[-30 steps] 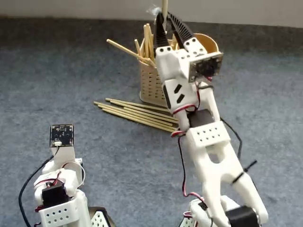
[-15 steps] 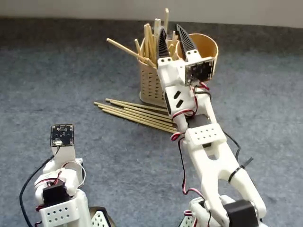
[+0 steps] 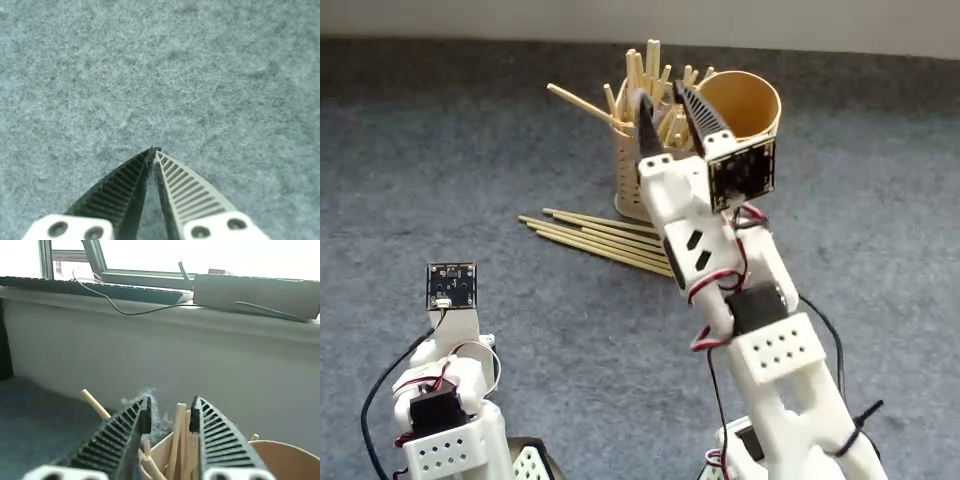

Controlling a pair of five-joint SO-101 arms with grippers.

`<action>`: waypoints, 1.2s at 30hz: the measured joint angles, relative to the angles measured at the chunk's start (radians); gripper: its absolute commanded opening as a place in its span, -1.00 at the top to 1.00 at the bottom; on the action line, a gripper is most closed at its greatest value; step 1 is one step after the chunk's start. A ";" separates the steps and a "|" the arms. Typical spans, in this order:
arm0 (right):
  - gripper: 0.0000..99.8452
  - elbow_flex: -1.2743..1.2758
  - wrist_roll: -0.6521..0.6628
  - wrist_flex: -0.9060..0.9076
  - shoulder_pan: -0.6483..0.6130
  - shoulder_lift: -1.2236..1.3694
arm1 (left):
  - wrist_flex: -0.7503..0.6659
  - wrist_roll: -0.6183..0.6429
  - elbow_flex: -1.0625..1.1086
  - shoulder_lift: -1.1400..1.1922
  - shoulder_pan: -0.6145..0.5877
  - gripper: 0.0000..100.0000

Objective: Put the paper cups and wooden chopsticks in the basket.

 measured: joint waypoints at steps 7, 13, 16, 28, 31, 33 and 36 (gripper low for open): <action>0.72 0.000 0.000 0.301 -0.051 -0.133 | 0.000 0.000 0.000 0.000 0.000 0.97; 0.72 0.000 0.003 0.448 -0.117 -0.152 | 0.000 0.000 0.000 0.000 0.000 0.97; 0.72 0.000 0.066 0.494 -0.166 -0.147 | 0.000 0.000 0.000 0.000 0.000 0.97; 0.72 -0.012 0.109 0.528 -0.255 0.241 | 0.000 0.000 0.000 0.000 0.000 0.97; 0.72 -0.063 0.114 0.528 -0.255 0.365 | 0.000 0.000 0.000 0.000 0.000 0.97; 0.72 -0.098 0.147 0.528 -0.255 0.451 | 0.000 0.000 0.000 0.000 0.000 0.97; 0.72 -0.138 0.196 0.528 -0.255 0.571 | 0.000 0.000 0.000 0.000 0.000 0.97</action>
